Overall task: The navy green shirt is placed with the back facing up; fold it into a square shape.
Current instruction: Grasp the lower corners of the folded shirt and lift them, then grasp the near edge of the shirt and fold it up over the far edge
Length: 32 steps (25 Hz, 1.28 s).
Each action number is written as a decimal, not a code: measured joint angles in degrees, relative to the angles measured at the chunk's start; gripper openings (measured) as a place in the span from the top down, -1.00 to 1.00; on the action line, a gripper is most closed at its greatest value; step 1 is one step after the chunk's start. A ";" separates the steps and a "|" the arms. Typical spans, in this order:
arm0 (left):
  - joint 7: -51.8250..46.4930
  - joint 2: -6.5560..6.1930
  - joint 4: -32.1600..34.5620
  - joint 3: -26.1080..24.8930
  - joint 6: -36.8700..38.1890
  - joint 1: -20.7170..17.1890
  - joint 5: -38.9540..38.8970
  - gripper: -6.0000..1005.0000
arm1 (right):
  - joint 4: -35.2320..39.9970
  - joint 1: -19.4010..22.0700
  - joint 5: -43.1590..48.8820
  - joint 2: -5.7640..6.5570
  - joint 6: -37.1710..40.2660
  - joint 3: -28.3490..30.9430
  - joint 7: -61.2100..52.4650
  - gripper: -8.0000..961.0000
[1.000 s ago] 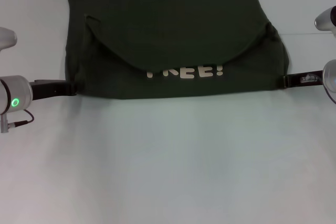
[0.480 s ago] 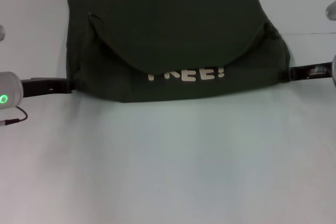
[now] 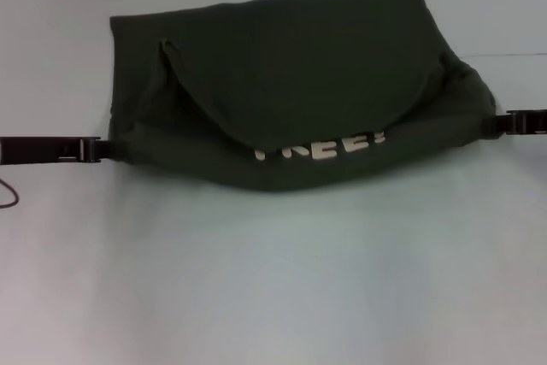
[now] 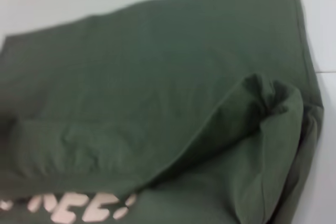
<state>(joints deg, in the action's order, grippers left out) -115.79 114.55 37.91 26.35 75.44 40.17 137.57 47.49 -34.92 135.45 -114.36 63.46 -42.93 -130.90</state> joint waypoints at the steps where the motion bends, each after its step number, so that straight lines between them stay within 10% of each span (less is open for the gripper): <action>1: -0.17 -0.29 0.51 -0.71 1.93 0.05 0.30 0.95 | 1.08 1.05 -1.55 0.09 1.52 0.07 0.34 0.78; 20: -2.79 -4.61 7.86 -8.74 23.28 -0.09 7.98 0.96 | 7.59 13.09 -8.86 -0.46 28.56 19.30 5.82 0.78; 32: -4.95 -5.86 8.96 -10.30 21.01 0.70 7.30 0.95 | 6.44 10.37 -11.51 -0.23 29.04 24.89 6.85 0.78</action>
<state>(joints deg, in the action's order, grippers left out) -120.75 108.69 46.87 16.05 96.45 40.87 144.87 53.94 -24.54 123.94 -114.59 92.50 -18.04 -124.05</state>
